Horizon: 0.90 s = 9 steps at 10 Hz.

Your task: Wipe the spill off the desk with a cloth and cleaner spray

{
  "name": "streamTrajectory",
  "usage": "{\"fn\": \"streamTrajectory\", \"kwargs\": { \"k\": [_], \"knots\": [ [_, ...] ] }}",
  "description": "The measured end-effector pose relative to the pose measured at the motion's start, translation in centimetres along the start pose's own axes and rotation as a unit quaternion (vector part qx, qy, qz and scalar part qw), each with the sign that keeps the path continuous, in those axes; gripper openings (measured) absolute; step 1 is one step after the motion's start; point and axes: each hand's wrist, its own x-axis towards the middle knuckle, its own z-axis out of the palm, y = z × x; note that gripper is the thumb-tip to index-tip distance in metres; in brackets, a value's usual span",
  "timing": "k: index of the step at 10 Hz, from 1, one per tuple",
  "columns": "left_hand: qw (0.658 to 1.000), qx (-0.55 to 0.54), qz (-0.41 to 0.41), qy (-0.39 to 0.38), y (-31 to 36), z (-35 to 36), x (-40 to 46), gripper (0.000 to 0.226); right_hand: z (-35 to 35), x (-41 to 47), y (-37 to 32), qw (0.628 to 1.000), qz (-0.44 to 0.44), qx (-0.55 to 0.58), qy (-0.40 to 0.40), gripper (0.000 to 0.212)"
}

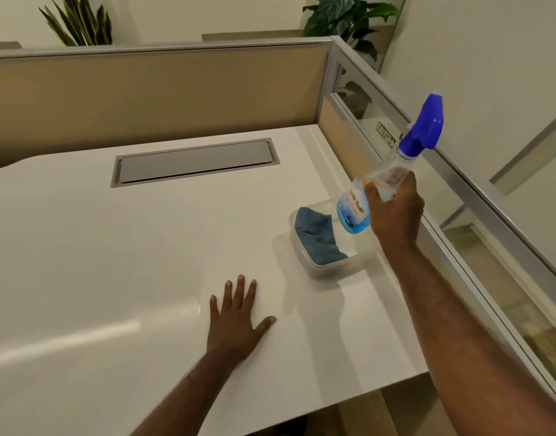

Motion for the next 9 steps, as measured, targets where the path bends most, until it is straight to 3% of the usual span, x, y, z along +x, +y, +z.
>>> {"fn": "streamTrajectory", "kwargs": {
  "k": [3, 7, 8, 9],
  "knots": [
    [1.000, 0.012, -0.006, 0.003, 0.1, 0.1, 0.0, 0.090, 1.9, -0.5, 5.8, 0.995, 0.048, -0.046, -0.077, 0.054],
    [1.000, 0.021, -0.016, -0.012, 0.2, -0.3, -0.1, 0.089, 2.3, 0.1, 7.8, 0.988, 0.073, -0.043, -0.132, 0.060],
    [0.999, 0.024, -0.022, -0.015, 0.2, -0.4, 0.0, 0.089, 1.7, -0.3, 7.5, 0.990, 0.078, -0.005, -0.120, 0.069],
    [1.000, 0.005, -0.018, -0.014, 0.8, -0.4, 0.0, 0.089, 0.5, -2.5, 6.5, 0.999, 0.040, -0.006, 0.021, 0.078]
  ]
}}
